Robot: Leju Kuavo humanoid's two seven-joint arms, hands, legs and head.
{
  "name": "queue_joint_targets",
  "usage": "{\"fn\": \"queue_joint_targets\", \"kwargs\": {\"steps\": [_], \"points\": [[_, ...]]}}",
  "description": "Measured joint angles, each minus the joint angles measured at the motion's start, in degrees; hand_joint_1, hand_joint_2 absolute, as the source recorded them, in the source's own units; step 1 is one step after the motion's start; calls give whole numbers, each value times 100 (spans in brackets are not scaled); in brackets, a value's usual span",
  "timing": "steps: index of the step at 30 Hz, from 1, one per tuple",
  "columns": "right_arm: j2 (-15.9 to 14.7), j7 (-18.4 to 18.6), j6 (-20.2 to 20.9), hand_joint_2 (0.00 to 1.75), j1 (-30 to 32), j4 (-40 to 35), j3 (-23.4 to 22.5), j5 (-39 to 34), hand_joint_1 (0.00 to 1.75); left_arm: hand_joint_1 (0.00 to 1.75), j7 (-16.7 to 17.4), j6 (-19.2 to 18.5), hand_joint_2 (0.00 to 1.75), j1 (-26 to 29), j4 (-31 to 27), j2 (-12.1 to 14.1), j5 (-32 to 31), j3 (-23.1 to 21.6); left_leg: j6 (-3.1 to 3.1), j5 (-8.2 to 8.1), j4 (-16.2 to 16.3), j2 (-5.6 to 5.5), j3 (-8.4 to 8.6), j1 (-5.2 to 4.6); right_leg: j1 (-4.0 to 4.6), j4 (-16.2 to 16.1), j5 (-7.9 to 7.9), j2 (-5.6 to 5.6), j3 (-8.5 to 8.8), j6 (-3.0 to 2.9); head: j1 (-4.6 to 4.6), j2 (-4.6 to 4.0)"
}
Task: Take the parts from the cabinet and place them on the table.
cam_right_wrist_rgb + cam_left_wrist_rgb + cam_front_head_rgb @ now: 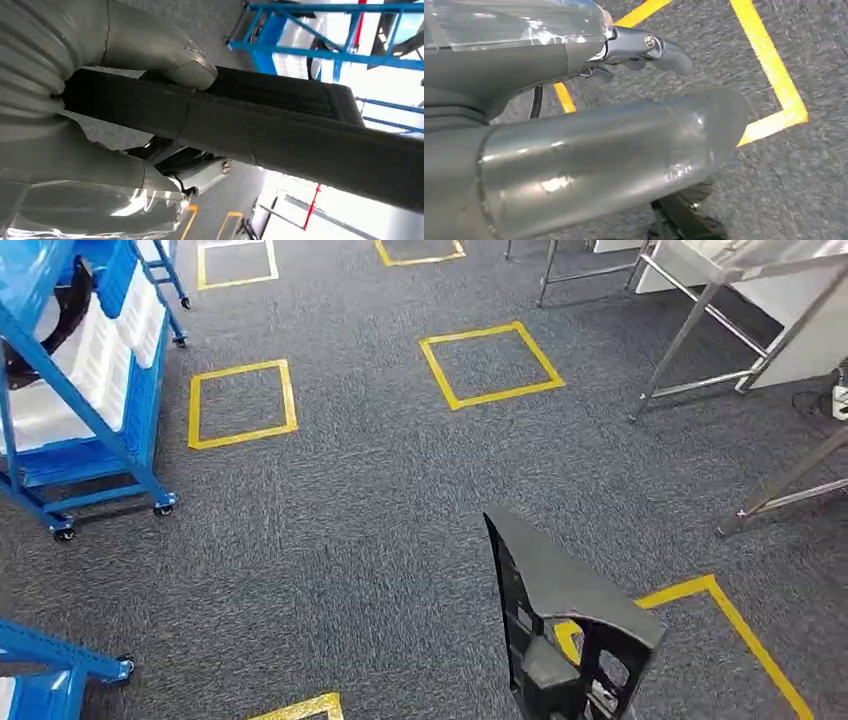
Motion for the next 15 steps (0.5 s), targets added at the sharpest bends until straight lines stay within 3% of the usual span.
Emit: {"fn": "queue_joint_targets", "kwargs": {"steps": [1, 2, 3, 4, 6, 7, 8, 9, 10, 11, 12, 15], "points": [[0, 0, -9, 175, 3, 4, 2, 15, 175, 0, -2, 0, 0, -11, 0, -11, 0, 0, 69, 47, -74, 78, 13, 47, 10, 7, 2, 56, -8, 20, 2, 0], [9, -2, -24, 175, 20, 11, 2, 33, 175, 0, -2, -9, 0, -25, -2, -20, -7, 0, 108, 71, -109, 168, 31, 45, 25, 107, -66, -247, -36, 14, 4, 0], [17, 0, -39, 175, 1, 13, 2, 48, 175, 0, -7, -9, 0, -23, 0, -20, -18, 0, 147, 79, -133, 219, 34, 42, 44, 367, -253, -553, -174, 23, 2, 0], [17, 2, -59, 175, -25, 24, 2, 61, 175, 0, -7, -9, 0, -8, 0, -17, -17, -2, 162, 79, -138, 292, 28, 26, 31, 758, -466, -690, -379, 44, 4, 0], [50, 0, -79, 175, -27, 48, 2, 70, 175, 0, -7, -11, 0, 19, -2, -13, -17, 0, 175, 61, -135, 455, 25, 4, -5, 1531, -766, -795, -772, 74, 4, 0], [59, 0, -87, 175, -21, 61, 2, 76, 175, 0, -7, -11, 0, 22, 0, -11, -17, 0, 168, 52, -134, 539, 28, 0, -17, 1656, -740, -815, -843, 85, 2, 0], [63, 0, -92, 175, -15, 74, 2, 92, 175, 0, -7, -11, 0, 16, 0, -11, -17, 0, 160, 38, -133, 614, 32, 0, -29, 1492, -584, -830, -767, 92, 2, 0], [63, 0, -96, 175, -15, 83, 2, 113, 175, 0, -7, -11, 0, 8, 0, -11, -20, 0, 147, 22, -133, 683, 52, 0, -36, 1108, -345, -870, -556, 89, 4, 0], [63, 2, -103, 175, -16, 83, 2, 138, 175, 0, -2, -11, 0, 5, 0, -13, -20, 0, 126, 2, -134, 747, 79, 0, -34, 608, -114, -967, -275, 75, 4, 0], [63, 2, -120, 175, -16, 83, 2, 160, 175, 0, 0, -11, 0, 4, 0, -15, -22, 0, 96, -19, -135, 808, 116, -4, -23, 109, 43, -1192, 19, 46, 4, 0], [63, 2, -131, 175, -24, 87, 2, 173, 175, 0, 0, -11, 0, 2, 0, -15, -26, 0, 56, -43, -136, 860, 146, -39, 46, 3, -60, -1337, 62, 14, 2, 0], [68, 0, -195, 175, -6, 96, 4, 190, 175, 0, 13, -9, 0, -15, 0, -22, -33, 0, -29, -81, -163, 1030, 227, -17, 74, -29, -40, -1123, 42, -42, 2, 0]]}}
